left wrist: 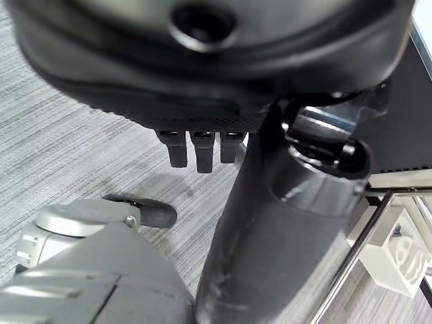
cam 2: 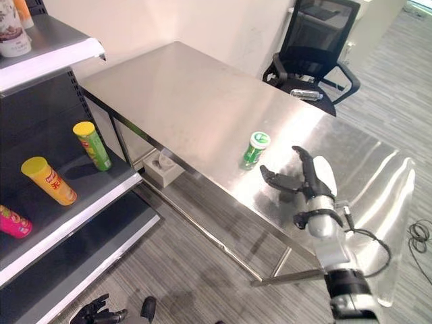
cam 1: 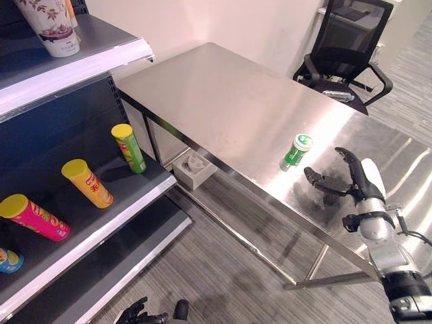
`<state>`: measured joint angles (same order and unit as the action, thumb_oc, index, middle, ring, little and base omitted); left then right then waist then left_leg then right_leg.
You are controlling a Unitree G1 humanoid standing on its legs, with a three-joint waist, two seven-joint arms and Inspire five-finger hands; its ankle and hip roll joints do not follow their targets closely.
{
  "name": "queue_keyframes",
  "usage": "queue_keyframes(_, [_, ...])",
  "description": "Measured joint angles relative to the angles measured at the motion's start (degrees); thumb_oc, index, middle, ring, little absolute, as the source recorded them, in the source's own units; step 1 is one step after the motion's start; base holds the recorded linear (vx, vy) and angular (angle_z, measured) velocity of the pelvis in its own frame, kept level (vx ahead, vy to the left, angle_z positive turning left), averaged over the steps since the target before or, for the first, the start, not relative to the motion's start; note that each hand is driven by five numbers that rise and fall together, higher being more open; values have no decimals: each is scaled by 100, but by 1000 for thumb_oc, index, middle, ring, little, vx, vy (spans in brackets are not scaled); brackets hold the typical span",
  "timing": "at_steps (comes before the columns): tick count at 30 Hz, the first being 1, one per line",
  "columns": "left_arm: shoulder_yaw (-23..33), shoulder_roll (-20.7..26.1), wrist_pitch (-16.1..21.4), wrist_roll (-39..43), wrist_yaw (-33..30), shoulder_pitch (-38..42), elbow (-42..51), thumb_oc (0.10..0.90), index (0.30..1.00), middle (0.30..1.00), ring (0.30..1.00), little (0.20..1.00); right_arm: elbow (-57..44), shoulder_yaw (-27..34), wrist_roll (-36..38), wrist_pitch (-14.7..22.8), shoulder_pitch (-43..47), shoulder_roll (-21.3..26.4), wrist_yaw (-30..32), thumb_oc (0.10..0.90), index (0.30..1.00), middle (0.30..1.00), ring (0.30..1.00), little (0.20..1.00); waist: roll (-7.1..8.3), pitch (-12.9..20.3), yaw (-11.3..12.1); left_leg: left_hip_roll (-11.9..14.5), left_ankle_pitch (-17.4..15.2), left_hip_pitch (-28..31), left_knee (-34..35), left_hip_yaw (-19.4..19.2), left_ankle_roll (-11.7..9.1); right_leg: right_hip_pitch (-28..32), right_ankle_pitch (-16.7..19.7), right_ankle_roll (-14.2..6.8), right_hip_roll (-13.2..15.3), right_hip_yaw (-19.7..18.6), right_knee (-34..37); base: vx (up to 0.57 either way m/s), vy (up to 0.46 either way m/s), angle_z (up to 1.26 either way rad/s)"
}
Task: Put the goods on the table back onto the shelves and tidy them up.
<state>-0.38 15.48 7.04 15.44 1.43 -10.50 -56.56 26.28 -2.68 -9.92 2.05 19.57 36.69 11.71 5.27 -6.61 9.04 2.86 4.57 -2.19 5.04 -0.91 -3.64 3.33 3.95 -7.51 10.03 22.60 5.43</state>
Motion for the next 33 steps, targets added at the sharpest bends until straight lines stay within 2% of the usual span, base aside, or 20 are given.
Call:
queue_keyframes(8, [-143,29,6,17,-113,61,37,800,900,900,900,900,497,-246,10,-15,625,-11,125,800,900,900,900,900,72,-165,196,-33,4,-48,-1,87,5,2,-4,-1,23,83,0,26,18,7])
queue_keyframes(13, [-163,56,4,18,-123,113,33,800,900,900,900,900,483,-240,4,-16,684,-15,247,800,900,900,900,900,110,-219,272,-70,15,-113,-1,171,20,-6,-15,-7,48,174,0,27,17,10])
queue_keyframes(28, [-171,62,5,22,-227,189,25,800,900,900,900,900,489,-235,-4,-156,995,-66,663,800,900,900,900,900,148,-285,275,-90,15,-140,-1,202,21,-19,-24,-19,64,207,0,4,2,1])
queue_keyframes(30, [-172,62,5,22,-227,192,25,800,900,900,900,900,489,-236,-5,-164,994,-80,702,762,844,844,844,844,148,-285,275,-90,15,-140,-1,201,21,-19,-24,-19,64,208,0,0,0,0])
queue_keyframes(31, [-172,62,5,22,-227,193,22,800,900,900,900,900,489,-236,-4,-164,995,-80,721,651,676,676,676,676,148,-285,277,-91,15,-140,-1,202,21,-19,-24,-19,64,208,0,0,0,0])
queue_keyframes(32, [-172,62,5,22,-228,193,23,800,900,900,900,900,489,-235,-4,-164,995,-80,724,571,556,556,556,556,148,-285,277,-91,15,-140,-1,202,21,-18,-24,-19,64,209,-1,0,0,0])
queue_keyframes(33, [-173,62,5,22,-228,194,23,800,900,900,900,900,489,-236,-4,-164,994,-80,724,400,300,300,300,300,148,-285,277,-91,15,-139,-1,202,21,-18,-24,-19,64,209,-1,0,0,0])
